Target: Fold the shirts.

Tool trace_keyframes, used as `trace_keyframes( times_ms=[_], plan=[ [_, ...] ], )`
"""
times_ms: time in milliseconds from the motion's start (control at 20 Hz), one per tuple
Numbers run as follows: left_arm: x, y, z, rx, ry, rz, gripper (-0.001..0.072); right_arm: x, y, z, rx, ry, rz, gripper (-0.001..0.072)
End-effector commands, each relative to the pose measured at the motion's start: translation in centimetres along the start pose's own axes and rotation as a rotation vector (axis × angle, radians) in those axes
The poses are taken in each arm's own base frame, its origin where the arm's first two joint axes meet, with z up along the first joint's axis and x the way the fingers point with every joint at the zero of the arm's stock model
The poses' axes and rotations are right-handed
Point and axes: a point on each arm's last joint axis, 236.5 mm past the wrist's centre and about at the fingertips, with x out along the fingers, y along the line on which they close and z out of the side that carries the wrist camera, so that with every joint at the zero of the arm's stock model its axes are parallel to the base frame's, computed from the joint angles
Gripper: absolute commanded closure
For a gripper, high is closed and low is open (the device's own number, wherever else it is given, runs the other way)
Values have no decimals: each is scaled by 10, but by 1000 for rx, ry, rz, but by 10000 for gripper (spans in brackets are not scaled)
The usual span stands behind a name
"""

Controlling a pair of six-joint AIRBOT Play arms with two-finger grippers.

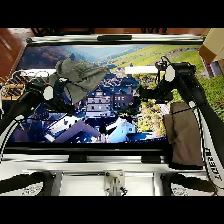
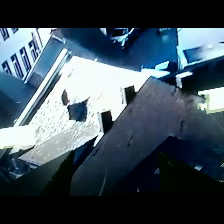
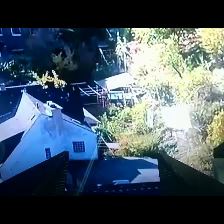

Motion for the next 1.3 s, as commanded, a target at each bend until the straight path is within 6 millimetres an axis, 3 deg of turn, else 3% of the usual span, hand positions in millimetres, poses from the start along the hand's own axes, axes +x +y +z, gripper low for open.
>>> trace_keyframes(
  times_ms=[0,250,450,650,800,950,1000,1100,1250],
  plan=[
    [-1,-29,4,-120,-9,-121,88,-1,-12,-5,-81,24,-51,60],
    [3,-36,14,-155,-38,-153,88,-2,-26,4,-124,-11,-111,60],
    [3,-36,19,-155,-56,-156,87,-3,-18,33,-128,-133,-85,60],
    [-16,-7,93,-221,-265,-155,84,-3,-7,38,-83,-160,-39,60],
    [-25,49,163,-326,-371,-134,84,-2,22,24,-81,-105,87,60],
    [-17,106,219,-424,-450,-114,80,-5,48,11,-139,-60,200,60],
    [-10,118,229,-442,-461,-113,16,-7,58,8,-165,-57,241,60],
    [8,132,244,-466,-468,-117,12,-11,71,6,-208,-58,297,60],
    [33,140,262,-479,-516,-116,16,-11,71,6,-211,-56,299,60]
  ],
)
